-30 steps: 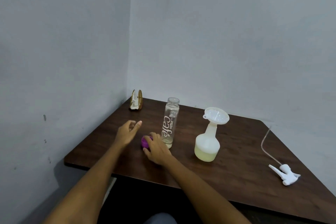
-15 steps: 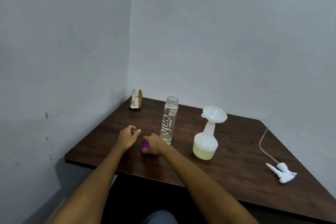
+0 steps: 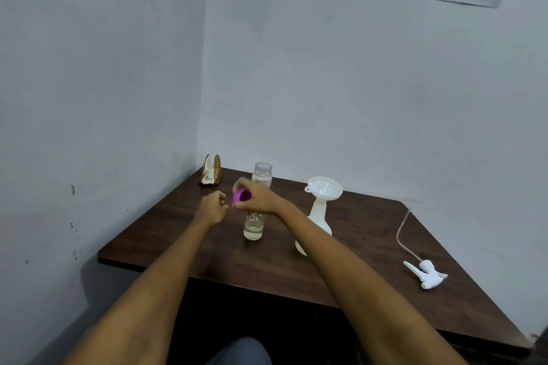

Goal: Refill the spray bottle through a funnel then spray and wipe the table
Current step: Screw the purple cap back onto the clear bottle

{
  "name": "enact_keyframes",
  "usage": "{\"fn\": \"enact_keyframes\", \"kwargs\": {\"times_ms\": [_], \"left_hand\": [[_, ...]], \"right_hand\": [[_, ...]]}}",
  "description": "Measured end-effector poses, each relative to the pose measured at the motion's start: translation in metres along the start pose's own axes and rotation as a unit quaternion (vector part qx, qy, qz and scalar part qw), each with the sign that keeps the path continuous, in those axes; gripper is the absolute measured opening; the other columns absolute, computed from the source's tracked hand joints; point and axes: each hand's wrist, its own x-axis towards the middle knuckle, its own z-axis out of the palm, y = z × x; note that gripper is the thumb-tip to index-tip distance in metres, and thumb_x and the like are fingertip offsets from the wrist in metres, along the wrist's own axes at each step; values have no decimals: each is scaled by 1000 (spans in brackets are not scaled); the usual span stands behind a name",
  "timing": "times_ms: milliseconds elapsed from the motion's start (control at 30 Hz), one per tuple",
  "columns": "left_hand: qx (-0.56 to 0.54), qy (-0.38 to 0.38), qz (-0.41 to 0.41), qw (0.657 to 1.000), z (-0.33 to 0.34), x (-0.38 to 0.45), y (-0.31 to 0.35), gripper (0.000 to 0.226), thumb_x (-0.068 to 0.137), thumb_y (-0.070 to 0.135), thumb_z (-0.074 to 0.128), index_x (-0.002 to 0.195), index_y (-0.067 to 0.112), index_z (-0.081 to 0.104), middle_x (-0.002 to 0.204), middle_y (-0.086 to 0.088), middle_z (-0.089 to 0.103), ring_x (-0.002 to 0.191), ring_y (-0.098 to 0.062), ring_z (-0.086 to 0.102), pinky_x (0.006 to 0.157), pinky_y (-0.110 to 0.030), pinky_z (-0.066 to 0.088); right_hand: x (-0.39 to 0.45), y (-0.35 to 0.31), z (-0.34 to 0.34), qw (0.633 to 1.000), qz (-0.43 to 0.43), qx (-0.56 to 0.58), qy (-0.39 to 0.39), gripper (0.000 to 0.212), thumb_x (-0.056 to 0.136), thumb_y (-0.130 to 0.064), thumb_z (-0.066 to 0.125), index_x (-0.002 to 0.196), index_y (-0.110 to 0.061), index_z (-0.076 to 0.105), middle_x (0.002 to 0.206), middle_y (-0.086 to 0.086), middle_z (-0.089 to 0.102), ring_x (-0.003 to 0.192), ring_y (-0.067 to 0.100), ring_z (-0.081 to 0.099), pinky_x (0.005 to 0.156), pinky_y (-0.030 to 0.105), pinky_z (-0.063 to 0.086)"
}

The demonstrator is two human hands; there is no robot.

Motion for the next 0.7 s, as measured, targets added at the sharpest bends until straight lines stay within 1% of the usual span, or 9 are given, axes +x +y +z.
{"fn": "enact_keyframes", "kwargs": {"times_ms": [100,133,200,267,300,433,567,633,700], "left_hand": [[-25,2,8,1000,-2,3,15,47,92,32,60,125,-1,55,121,-16,63,112,-27,59,93,-34,46],[-35,1,9,999,-2,5,20,53,91,38,60,127,1,54,123,-15,62,113,-26,59,93,-34,46],[-67,0,11,998,0,12,29,66,85,45,64,134,4,48,129,-13,58,117,-26,57,97,-36,47],[-109,0,14,994,5,18,36,79,79,46,71,141,7,40,138,-13,51,126,-27,51,104,-40,45],[-122,0,14,992,8,22,39,86,76,45,74,144,8,35,143,-13,47,130,-28,48,106,-41,42],[-113,-19,18,993,20,42,43,100,69,40,82,147,9,27,148,-15,39,136,-29,41,109,-45,39],[-125,-36,48,990,29,58,53,87,63,40,86,134,11,44,130,-8,57,119,-23,57,99,-37,48],[-118,-40,53,991,34,60,59,69,64,41,85,119,14,56,111,-2,66,104,-19,65,90,-35,53],[-119,-17,54,991,40,59,62,49,66,39,84,104,13,67,98,-2,72,92,-19,70,82,-33,57]], "right_hand": [[1,-6,-35,977,23,156,143,37,84,-23,69,111,-5,52,112,16,62,90,24,61,72,27,55],[4,-5,-46,966,26,178,184,37,84,-26,69,111,-6,53,112,15,62,90,22,61,71,26,56],[9,0,-63,956,22,181,232,39,82,-29,71,111,-8,54,112,12,63,90,18,58,69,12,52],[16,7,-74,953,22,171,251,41,80,-27,74,110,-8,55,110,11,65,89,16,59,62,2,47],[20,11,-77,953,24,161,254,41,79,-26,75,110,-8,55,109,11,66,88,16,59,62,2,46],[33,22,-76,965,15,98,243,39,80,-20,73,114,-9,60,115,10,64,97,18,57,78,16,44],[41,31,-72,966,9,78,245,34,77,-17,75,106,-5,60,106,12,65,87,16,52,74,22,44],[44,35,-70,970,26,69,233,35,76,-17,76,103,-3,58,105,14,65,86,16,52,69,21,43],[46,39,-70,977,39,41,205,34,76,-17,76,100,-1,58,103,15,65,85,14,52,63,14,40]]}}
